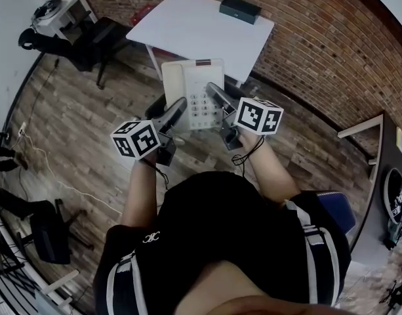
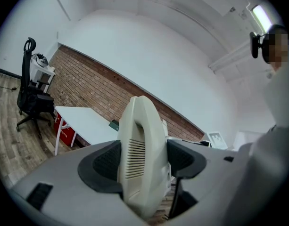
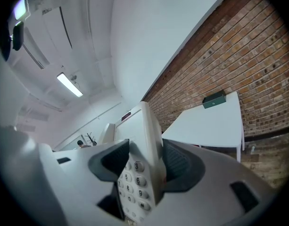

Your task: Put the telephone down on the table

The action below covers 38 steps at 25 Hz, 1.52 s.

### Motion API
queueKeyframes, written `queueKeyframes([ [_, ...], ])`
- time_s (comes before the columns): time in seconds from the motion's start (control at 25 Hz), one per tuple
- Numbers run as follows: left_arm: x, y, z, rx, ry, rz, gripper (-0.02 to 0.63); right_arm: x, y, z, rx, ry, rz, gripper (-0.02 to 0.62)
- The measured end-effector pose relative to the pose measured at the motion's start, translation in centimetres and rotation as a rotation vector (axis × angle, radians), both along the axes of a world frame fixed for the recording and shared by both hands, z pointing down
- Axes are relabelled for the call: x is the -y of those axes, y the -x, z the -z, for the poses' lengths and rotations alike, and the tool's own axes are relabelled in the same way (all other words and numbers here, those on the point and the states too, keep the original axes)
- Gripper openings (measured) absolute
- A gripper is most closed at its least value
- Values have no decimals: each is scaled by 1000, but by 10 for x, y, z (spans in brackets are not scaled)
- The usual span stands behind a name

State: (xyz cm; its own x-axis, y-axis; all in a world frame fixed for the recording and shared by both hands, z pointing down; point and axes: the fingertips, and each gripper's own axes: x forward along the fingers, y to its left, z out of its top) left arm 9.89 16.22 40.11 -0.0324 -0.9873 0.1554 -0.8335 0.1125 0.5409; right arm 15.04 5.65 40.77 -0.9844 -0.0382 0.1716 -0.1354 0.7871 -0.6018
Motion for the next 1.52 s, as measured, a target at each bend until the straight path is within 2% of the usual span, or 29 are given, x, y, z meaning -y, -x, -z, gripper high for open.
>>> queueKeyframes([
  [0.36,-9,36,-5,-13,2,-28,307,-10,33,-6,-15,8,-26,204],
  [0.76,17,85,-21,-15,9,-23,307,19,82,-25,-30,3,-32,204],
  [1.2,82,180,-28,-5,33,-22,307,83,179,-25,-5,10,-25,204],
  [1.52,145,263,-26,-18,68,-60,305,143,257,-32,-12,56,-52,204],
])
